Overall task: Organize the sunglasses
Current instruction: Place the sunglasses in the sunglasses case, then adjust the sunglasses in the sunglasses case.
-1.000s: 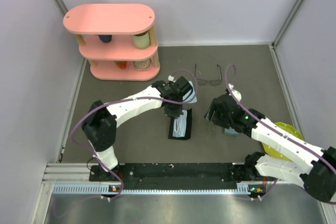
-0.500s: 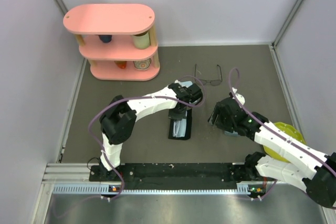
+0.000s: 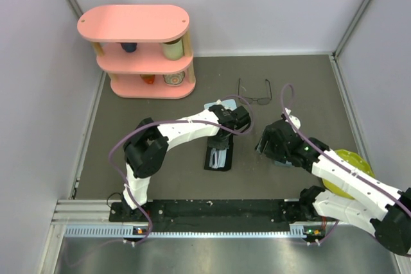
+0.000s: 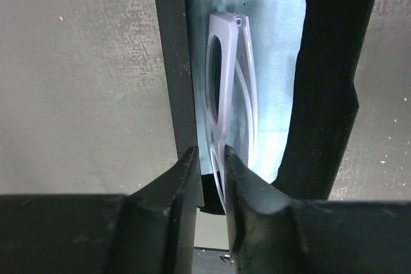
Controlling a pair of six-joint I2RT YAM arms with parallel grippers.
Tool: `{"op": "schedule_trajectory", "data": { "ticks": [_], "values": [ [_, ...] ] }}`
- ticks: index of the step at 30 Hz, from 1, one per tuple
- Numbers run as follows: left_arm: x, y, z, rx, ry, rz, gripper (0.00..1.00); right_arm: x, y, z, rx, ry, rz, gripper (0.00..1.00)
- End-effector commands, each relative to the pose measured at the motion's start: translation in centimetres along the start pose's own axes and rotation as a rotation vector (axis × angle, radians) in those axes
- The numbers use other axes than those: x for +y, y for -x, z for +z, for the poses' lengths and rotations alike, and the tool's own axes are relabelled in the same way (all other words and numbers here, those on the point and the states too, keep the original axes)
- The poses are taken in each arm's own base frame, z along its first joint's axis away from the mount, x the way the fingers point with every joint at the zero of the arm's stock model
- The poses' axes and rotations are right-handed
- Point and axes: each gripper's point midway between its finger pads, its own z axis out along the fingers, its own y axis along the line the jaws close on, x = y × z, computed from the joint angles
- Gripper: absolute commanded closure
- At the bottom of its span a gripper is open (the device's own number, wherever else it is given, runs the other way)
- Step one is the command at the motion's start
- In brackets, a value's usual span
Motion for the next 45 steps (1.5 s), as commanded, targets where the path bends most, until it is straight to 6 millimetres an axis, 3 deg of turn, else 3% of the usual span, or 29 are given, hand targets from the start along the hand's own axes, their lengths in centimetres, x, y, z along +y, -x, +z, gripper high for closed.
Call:
{"op": "schedule_trajectory", "data": {
  "ticks": [1,8,10,13,14,16,17,19,20,22,26,30,37,45],
  "values": [
    [0.1,0.3,-0.8,-0.02,-0.01,-0.007,0.7,1.8,1.7,-1.6,-0.035,0.076,-0.005,0.37],
    [0.4,1.2,-3.5,-0.073,-0.072,-0.052,0.63,4.4,3.7,-4.7,-0.085,0.216,-0.106,0.37],
    [0.5,1.5,-4.3,-0.098,-0.097,-0.063,0.58,6.1,3.9,-5.8,-0.083,0.306,-0.15,0.37],
    [0.5,2.1,-7.0,-0.145,-0.225,-0.089,0.51,7.9,3.5,-6.5,-0.059,0.408,-0.21,0.37],
    [1.1,1.7,-6.5,-0.136,-0.234,-0.091,0.49,9.3,3.4,-6.9,-0.055,0.48,-0.223,0.37],
    [1.0,2.2,-7.5,-0.154,-0.328,-0.119,0.48,10.6,2.5,-6.1,-0.006,0.533,-0.257,0.37],
    [2.3,1.7,-6.3,-0.132,-0.319,-0.132,0.48,11.7,2.0,-6.1,0.023,0.585,-0.275,0.37],
    [2.5,1.9,-6.6,-0.126,-0.403,-0.162,0.48,12.7,0.8,-4.2,0.11,0.573,-0.268,0.41],
    [3.9,1.5,-5.3,-0.103,-0.399,-0.183,0.49,14.0,0.7,-4.2,0.132,0.606,-0.269,0.43],
    [3.4,1.8,-5.8,-0.111,-0.517,-0.202,0.51,15.2,-0.2,-3.7,0.157,0.612,-0.294,0.48],
    [5.1,1.0,-2.8,-0.061,-0.546,-0.241,0.63,16.8,-1.5,-0.2,0.217,0.516,-0.276,0.51],
    [5.1,0.6,-0.5,-0.012,-0.541,-0.233,0.67,17.4,-2.9,2.6,0.261,0.46,-0.264,0.56],
    [6.3,0.7,3.1,0.045,-0.419,-0.207,0.73,17.9,-4.5,5.5,0.334,0.412,-0.265,0.68],
    [6.4,0.5,4.3,0.089,-0.443,-0.227,0.75,17.4,-5.4,7.1,0.362,0.375,-0.273,0.72]
  ]
}}
